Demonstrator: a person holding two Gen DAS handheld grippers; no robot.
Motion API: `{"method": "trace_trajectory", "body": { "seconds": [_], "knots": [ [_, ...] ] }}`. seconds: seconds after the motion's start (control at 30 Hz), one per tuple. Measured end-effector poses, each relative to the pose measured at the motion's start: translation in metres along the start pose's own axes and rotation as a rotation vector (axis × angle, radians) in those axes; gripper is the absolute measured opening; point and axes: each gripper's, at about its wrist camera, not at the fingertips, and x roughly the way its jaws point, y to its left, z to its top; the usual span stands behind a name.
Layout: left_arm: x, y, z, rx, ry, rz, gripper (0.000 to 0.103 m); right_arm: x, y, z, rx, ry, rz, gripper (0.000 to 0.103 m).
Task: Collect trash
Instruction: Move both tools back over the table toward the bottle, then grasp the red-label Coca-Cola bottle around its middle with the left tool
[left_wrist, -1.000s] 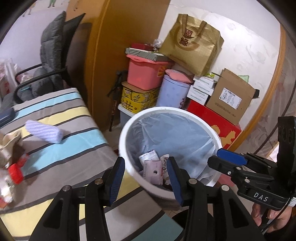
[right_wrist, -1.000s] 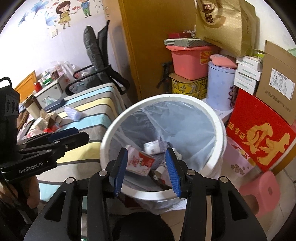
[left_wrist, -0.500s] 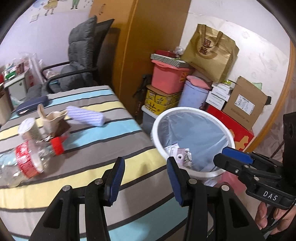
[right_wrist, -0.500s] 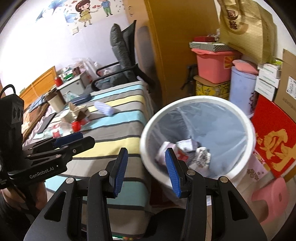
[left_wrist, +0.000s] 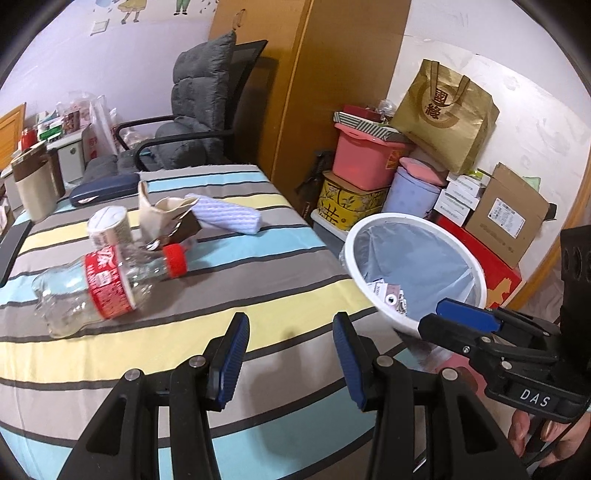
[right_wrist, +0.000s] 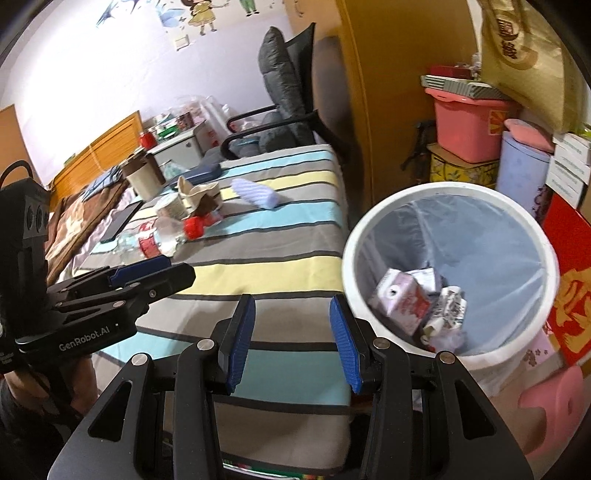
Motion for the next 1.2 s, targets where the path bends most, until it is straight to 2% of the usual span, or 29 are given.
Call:
{"method": "trace_trajectory", "body": {
  "seconds": [0.53, 0.9, 1.03, 1.2],
  "knots": [
    [-0.023, 0.056, -0.004, -0.053, -0.036, 0.091, 0.047, 0.018, 0.021, 0.012, -0.037, 0.023, 0.059, 0.045],
    [-0.031, 0.096, 0.013, -0.058, -0.064, 0.151, 0.047, 0.033, 0.035, 0.027, -0.07, 0.021, 0.073, 0.045],
    [-0.029, 0.112, 0.022, -0.052, -0.07, 0.171, 0.054, 0.04, 0.038, 0.032, -0.079, 0.031, 0.079, 0.045],
    [-0.02, 0.137, 0.035, -0.04, -0.066, 0.199, 0.055, 0.048, 0.039, 0.037, -0.089, 0.043, 0.083, 0.045]
  ]
}}
